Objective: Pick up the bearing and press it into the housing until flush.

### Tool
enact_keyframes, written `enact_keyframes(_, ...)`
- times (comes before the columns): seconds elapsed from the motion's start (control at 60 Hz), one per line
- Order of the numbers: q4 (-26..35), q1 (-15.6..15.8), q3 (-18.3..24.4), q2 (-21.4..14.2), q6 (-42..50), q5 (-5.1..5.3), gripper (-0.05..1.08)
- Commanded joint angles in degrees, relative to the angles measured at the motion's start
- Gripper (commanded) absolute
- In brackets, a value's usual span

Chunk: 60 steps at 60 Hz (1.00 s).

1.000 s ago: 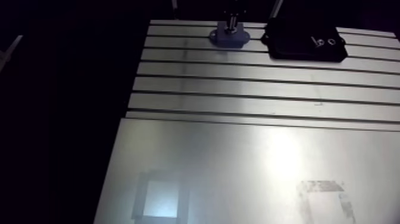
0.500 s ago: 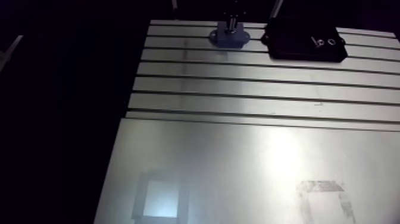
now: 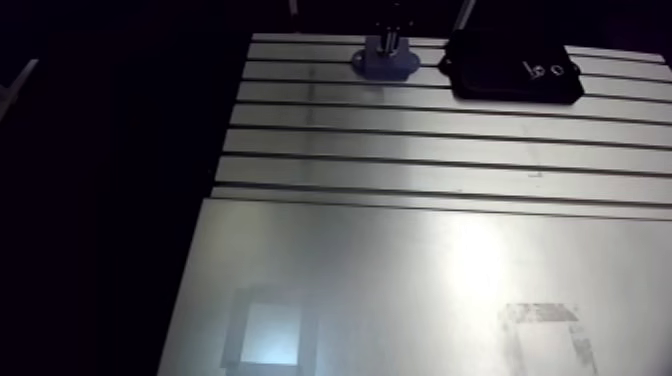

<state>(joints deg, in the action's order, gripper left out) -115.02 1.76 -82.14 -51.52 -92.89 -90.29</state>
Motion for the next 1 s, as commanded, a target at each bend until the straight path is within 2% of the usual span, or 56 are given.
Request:
enact_keyframes(0.017, -0.08, 0.00, -0.17, 0.33, -0.05, -0.01, 1.08)
enact_keyframes(0.633, -0.08, 0.00, -0.17, 0.41, -0.05, -0.01, 1.08)
enact_keyframes(1.0, 0.69, -0.09, 0.53, -0.69, -0.14, -0.01, 1.08)
